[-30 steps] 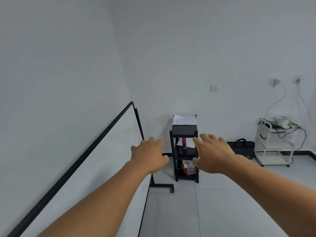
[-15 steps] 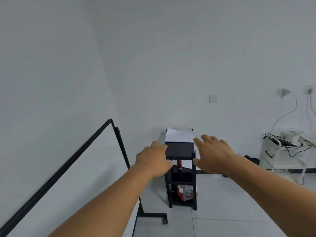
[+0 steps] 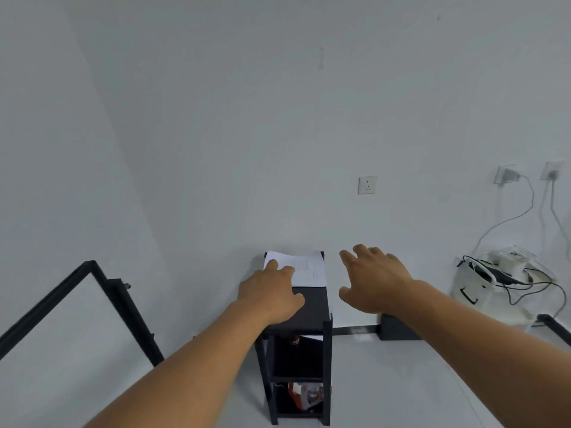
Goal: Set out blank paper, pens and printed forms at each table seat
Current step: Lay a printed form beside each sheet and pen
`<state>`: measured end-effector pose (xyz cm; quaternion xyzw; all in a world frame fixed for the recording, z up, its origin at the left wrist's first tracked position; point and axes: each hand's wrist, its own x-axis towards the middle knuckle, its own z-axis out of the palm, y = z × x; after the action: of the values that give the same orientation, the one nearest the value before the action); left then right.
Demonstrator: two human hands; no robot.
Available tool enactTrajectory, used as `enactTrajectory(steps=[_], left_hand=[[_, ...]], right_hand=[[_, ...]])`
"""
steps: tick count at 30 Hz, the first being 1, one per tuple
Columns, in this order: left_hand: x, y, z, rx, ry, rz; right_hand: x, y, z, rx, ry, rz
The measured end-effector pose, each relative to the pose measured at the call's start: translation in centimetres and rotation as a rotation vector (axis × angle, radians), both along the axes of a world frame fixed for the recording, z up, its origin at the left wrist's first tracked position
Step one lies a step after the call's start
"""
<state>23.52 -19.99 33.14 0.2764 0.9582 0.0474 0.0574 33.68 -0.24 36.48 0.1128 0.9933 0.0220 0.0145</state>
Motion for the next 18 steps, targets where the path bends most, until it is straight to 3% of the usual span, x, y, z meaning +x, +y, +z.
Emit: enactTrajectory(steps=[11,18], left_hand=[[-15.0,11.0,-3.5,-0.063,-0.077,0.033],[-20.9,19.5,-7.3,-0.050,-0.133,0.214]], right_hand=[[-15.1,11.7,-2.9,-0.053,-0.040,0.043],[-24.9,21.7,-6.8,-0.067,-0.094,0.200]])
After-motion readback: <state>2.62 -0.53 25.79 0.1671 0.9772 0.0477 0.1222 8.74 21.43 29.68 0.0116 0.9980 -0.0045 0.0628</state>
